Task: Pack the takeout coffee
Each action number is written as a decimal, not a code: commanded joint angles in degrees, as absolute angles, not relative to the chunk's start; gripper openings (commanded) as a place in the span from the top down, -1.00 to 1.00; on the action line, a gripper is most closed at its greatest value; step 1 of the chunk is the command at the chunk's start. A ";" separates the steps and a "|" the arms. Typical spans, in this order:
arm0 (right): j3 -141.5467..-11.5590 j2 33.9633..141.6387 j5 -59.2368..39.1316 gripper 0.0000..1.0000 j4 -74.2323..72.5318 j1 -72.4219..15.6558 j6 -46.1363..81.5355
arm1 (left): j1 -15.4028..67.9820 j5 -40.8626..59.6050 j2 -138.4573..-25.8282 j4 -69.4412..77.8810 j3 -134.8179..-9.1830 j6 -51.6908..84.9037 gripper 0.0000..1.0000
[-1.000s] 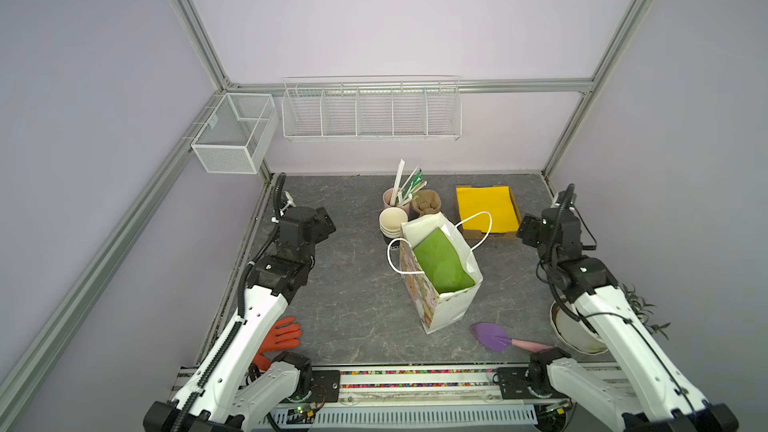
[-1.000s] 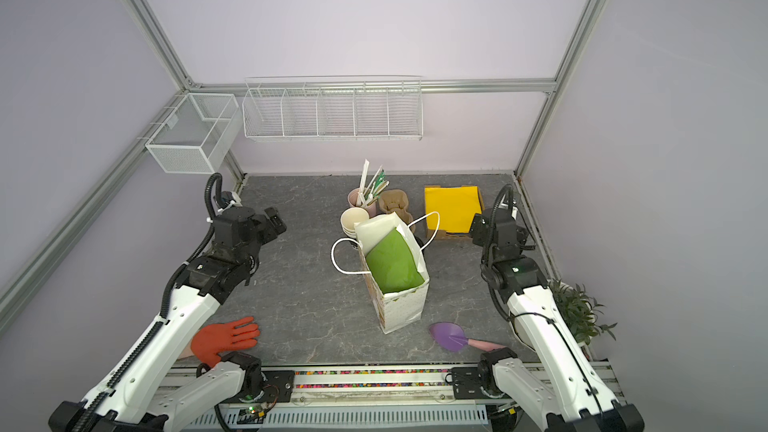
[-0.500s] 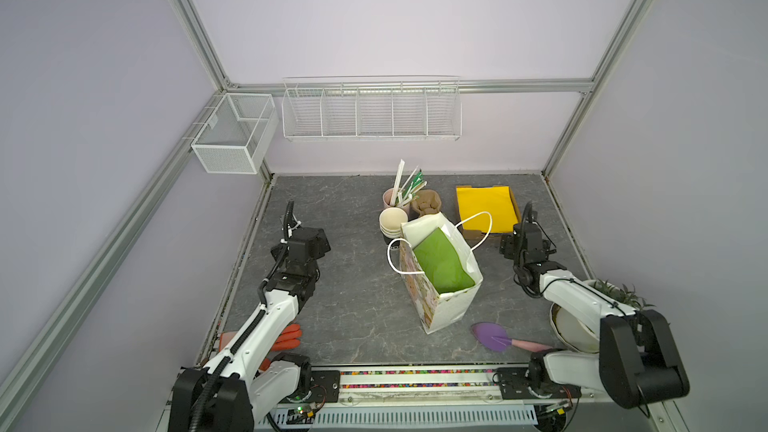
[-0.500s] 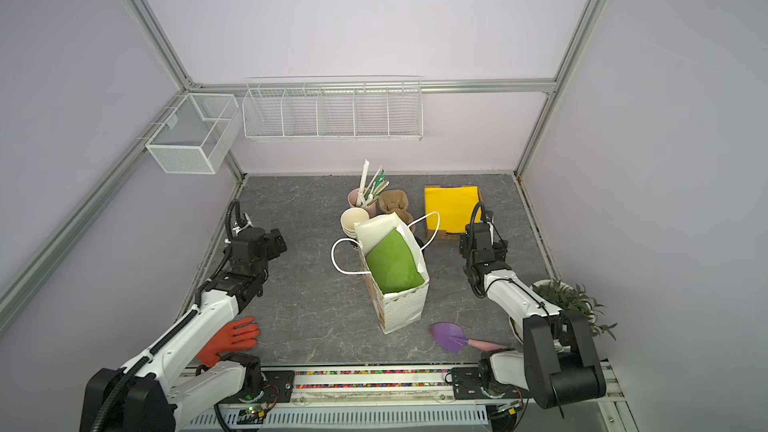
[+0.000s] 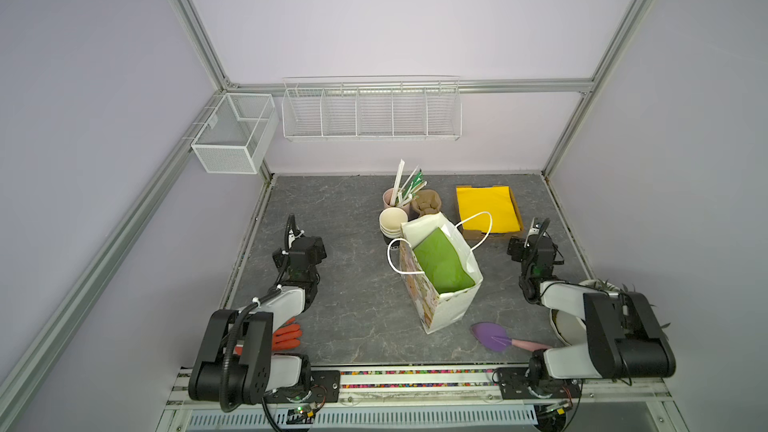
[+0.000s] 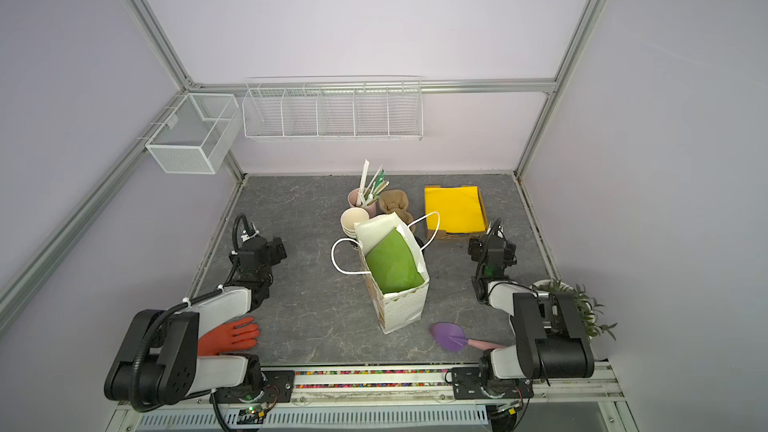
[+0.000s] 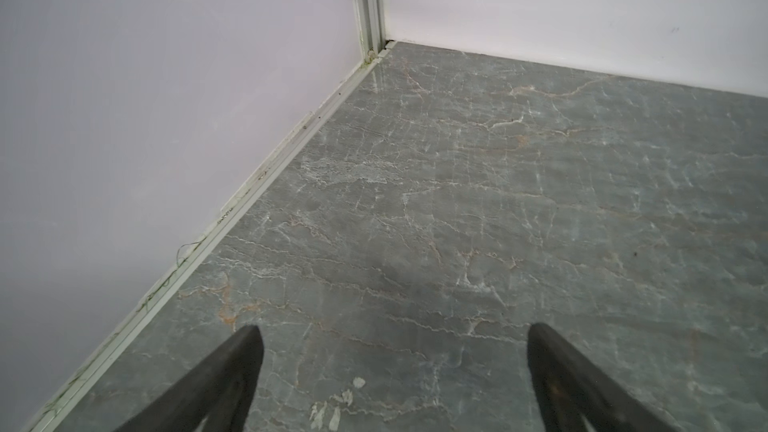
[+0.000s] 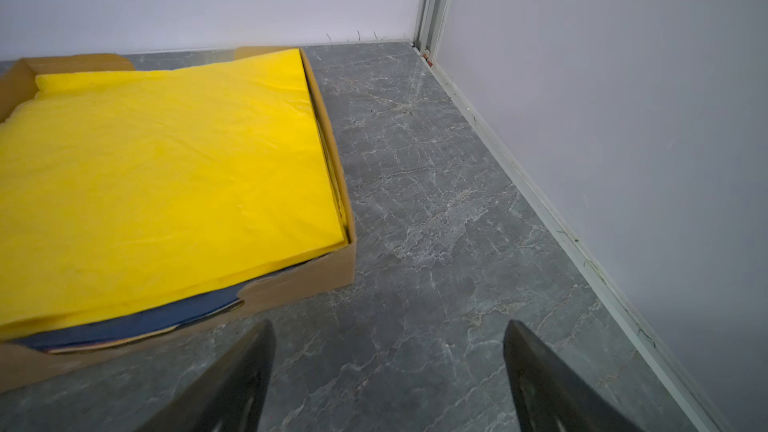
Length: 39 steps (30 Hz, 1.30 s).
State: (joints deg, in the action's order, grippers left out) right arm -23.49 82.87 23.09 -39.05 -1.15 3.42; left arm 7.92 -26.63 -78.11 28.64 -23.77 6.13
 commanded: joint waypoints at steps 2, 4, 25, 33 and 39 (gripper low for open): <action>-22.88 85.47 13.13 -0.76 -46.52 -0.62 0.19 | 7.20 -22.80 -80.92 42.38 -24.06 0.77 -0.98; -20.68 87.97 12.62 -0.75 -52.71 -0.62 -0.13 | 6.24 -20.75 -83.63 44.88 -23.66 1.08 -0.98; -20.66 87.66 13.72 -0.76 -52.47 -1.32 -0.38 | 4.22 -15.82 -88.80 51.21 -22.80 1.04 -0.96; -20.78 87.68 13.72 -0.77 -52.38 -1.32 -0.33 | 4.22 -15.82 -88.81 51.15 -22.85 1.05 -0.96; -20.74 87.63 13.75 -0.76 -52.38 -1.36 -0.36 | 4.22 -15.82 -88.79 51.16 -22.82 1.05 -0.96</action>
